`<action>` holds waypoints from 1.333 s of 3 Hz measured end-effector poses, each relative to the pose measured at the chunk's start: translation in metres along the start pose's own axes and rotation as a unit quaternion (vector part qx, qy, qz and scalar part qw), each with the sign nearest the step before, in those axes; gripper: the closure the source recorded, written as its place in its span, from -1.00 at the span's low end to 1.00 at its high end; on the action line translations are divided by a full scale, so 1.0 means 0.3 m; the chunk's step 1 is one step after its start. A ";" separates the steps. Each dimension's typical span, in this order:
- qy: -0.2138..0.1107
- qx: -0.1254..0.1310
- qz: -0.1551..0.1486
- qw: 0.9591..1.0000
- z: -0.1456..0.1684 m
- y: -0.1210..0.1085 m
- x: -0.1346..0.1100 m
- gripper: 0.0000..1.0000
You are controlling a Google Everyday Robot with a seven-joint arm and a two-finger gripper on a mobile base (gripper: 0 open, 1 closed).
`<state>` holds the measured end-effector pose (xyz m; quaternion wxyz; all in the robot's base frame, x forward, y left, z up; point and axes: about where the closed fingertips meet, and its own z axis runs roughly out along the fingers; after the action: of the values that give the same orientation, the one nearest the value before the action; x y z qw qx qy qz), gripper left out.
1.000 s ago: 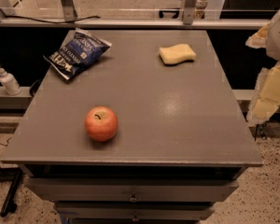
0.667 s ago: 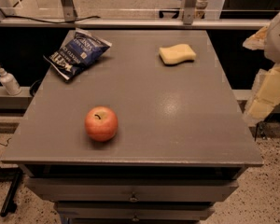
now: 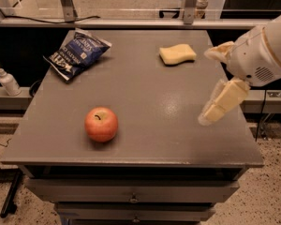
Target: Move apple near sponge
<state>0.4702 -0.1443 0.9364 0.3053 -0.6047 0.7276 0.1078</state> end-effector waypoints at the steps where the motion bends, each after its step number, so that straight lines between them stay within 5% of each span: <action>1: -0.082 -0.023 -0.004 0.996 0.116 0.060 -0.124 -1.00; 2: -0.148 -0.047 -0.002 0.988 0.210 0.181 -0.256 -1.00; 4: -0.161 -0.036 0.003 0.986 0.248 0.217 -0.263 -1.00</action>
Offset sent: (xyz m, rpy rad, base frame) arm -0.0467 0.1570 -0.0351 0.4231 0.0147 0.1626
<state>0.4386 -0.0251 0.9092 0.3963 -0.5880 0.6665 0.2302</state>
